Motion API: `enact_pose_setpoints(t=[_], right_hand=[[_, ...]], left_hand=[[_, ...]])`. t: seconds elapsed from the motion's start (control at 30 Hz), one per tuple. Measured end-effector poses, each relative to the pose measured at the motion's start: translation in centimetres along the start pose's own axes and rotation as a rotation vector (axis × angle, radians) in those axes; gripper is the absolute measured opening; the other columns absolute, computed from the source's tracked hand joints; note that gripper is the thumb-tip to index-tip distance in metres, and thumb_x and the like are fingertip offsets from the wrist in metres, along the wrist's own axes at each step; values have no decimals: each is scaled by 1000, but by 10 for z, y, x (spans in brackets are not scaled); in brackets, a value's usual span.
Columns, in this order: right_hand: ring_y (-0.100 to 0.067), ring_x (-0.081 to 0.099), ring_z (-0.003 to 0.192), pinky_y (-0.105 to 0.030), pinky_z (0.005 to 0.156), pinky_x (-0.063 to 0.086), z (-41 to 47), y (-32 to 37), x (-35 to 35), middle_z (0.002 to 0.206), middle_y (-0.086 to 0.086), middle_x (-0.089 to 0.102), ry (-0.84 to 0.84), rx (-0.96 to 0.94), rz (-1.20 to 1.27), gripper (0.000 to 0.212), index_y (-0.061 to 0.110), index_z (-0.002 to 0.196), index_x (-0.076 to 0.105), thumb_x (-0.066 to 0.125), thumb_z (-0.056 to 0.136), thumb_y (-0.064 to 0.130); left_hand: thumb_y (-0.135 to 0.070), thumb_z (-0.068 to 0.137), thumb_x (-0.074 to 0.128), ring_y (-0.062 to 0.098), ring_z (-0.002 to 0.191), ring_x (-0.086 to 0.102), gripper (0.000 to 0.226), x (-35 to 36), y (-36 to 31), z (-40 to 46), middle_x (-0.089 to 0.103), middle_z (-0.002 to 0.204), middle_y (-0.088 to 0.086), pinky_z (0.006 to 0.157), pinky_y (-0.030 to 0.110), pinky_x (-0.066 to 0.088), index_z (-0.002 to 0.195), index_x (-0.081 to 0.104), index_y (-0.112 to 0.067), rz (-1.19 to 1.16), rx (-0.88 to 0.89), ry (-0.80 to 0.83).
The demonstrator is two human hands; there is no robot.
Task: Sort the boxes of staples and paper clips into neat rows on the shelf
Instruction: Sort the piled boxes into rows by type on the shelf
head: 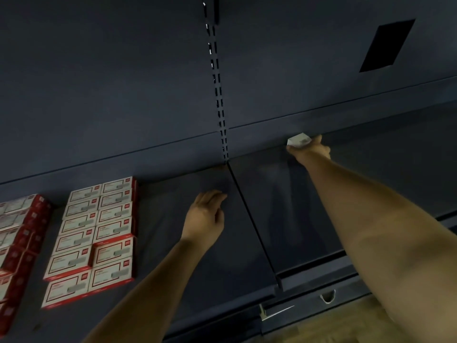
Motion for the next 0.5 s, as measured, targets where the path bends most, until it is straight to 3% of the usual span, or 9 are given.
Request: enact_pose_setpoints(t=[0.2,0.37,0.5], right_hand=[[-36,49,116,-40,87,41,10,-5,2,131,-18,47,-53,-37,-110,64,17,134,31,54,85,51],[-32,53,112,-35,75,37,4,-9,0,124,-15,55,-104,-79,-117,58,14,126,37,57,84,49],[-31,57,105,-36,77,45,-20,-9,4,117,-12,59,-89,-287,-66,58,14,122,43,63,80,50]], left_hand=[[-18,78,34,36,92,63,46,-2,-3,1,66,101,15,75,44,55,106,67,0,-11,-38,36],[-17,78,34,36,90,63,45,0,-1,5,66,100,16,73,46,56,105,67,1,-39,-42,37],[-15,80,38,37,93,62,41,-1,0,5,64,103,18,78,44,53,106,65,2,-59,-40,31]])
Point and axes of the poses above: each hand's wrist, its own z-axis towards the middle knuckle, its own x-axis out of the palm, y = z × x, the point moved 6 cm from there along z, towards the middle knuckle
